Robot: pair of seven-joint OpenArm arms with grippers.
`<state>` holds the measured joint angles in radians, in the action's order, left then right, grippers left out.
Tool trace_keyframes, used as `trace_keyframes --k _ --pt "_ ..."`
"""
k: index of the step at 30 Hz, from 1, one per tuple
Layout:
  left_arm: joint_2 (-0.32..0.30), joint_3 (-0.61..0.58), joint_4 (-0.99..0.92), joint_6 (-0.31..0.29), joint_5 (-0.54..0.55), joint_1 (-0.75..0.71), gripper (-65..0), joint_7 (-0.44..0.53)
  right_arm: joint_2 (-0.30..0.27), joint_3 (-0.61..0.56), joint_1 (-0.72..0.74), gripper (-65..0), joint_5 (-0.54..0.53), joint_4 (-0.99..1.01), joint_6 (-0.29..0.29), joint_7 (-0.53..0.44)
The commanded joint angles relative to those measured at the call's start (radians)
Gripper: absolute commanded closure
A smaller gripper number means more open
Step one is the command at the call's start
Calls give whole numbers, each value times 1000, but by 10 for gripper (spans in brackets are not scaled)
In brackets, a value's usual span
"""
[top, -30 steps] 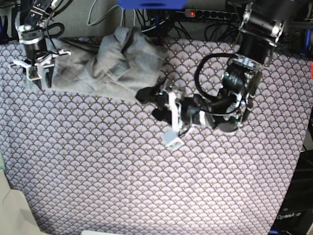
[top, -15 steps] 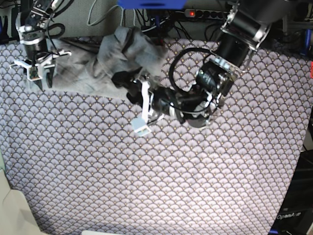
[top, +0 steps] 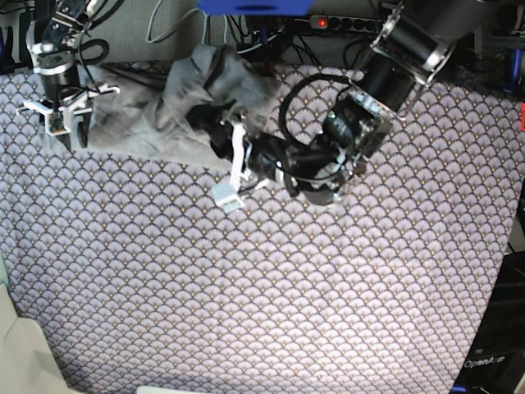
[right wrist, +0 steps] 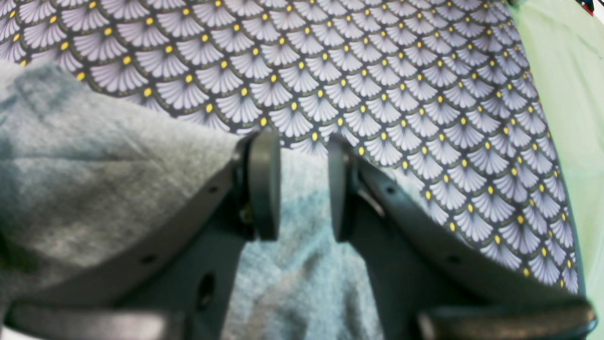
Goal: Fold the T-shirt properly
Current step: 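Reach the left gripper to the bundle's edge and grasp the grey fabric, then pull the grasped fabric away from the right gripper, stretching the shirt out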
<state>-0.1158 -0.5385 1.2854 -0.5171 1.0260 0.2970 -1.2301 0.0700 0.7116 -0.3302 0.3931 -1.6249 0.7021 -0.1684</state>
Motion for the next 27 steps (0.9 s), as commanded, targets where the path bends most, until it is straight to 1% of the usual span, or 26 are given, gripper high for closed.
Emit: trace_keyframes --k 1,4,8,12,18,23,25,27 --pt "12 -5 17 -5 24 26 -522 13 -5 3 1 -185 -18 -16 -4 -27" --pt "37 -13 12 -7 17 26 -522 13 -5 3 1 -185 -19 -16 -4 -27" --pt "41 -13 10 -7 15 26 -522 14 -5 3 1 -185 -19 -15 -4 -27" --pt "60 -15 6 2 10 28 -522 14 -5 3 1 -185 -19 -15 -4 -27" --pt "95 -18 -66 -5 -48 26 -522 14 -5 3 1 -185 -19 -15 -4 -27" --pt "97 -53 -68 -1 -49 28 -520 17 -5 3 1 -185 -19 -15 -4 -27" --pt "98 -53 -71 -1 -49 28 -486 23 -5 3 1 -185 -19 -15 -4 -27" --pt "106 -53 -72 -1 -49 28 -418 25 -5 3 1 -185 -19 -15 -4 -27"
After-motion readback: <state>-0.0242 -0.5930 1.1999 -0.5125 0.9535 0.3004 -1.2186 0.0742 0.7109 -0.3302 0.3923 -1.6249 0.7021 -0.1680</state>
